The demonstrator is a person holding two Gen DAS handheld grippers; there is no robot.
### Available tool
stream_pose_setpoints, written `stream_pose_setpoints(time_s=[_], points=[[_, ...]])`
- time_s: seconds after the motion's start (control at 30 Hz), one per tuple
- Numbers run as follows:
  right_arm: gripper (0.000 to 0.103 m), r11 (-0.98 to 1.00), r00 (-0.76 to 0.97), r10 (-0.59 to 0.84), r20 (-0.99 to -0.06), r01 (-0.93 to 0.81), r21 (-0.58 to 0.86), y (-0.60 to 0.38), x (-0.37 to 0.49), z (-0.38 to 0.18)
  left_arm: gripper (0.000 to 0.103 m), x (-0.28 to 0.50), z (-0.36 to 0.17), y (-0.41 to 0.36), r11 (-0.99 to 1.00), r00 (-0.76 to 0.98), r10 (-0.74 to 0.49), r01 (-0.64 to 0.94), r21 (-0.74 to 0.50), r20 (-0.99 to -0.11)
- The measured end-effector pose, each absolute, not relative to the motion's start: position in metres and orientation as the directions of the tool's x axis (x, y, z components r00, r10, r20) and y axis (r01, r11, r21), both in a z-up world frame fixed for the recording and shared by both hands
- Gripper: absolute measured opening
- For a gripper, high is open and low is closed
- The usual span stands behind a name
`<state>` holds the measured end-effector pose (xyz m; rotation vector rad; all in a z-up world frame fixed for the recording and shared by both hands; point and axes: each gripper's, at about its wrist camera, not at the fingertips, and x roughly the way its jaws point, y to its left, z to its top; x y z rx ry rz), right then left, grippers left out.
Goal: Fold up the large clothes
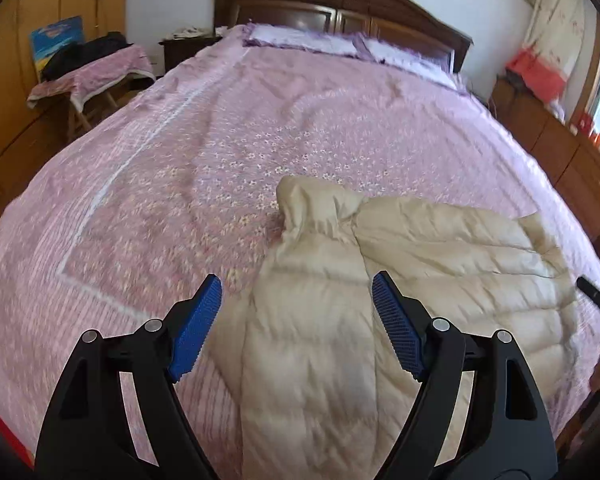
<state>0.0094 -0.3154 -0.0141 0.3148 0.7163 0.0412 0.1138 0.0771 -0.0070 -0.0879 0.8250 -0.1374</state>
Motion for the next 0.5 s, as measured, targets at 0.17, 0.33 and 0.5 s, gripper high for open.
stream_pose_setpoints(time_s=[0.17, 0.33, 0.5], points=[[0.054, 0.94, 0.765, 0.193, -0.614, 0.035, 0.338, -0.307, 0.0, -0.022, 0.073, 0.088, -0.008, 0.074, 0.983, 0.689, -0.182, 0.112, -0.145, -0.701], [0.05, 0.938, 0.775, 0.184, -0.604, 0.044, 0.343, -0.307, 0.025, -0.008, 0.068, 0.108, 0.001, 0.057, 0.976, 0.7, -0.211, 0.186, -0.11, -0.683], [0.037, 0.922, 0.747, 0.208, -0.631, 0.065, 0.382, -0.309, 0.073, -0.006, 0.033, 0.161, -0.008, 0.043, 0.941, 0.611, -0.34, 0.228, -0.252, -0.715]])
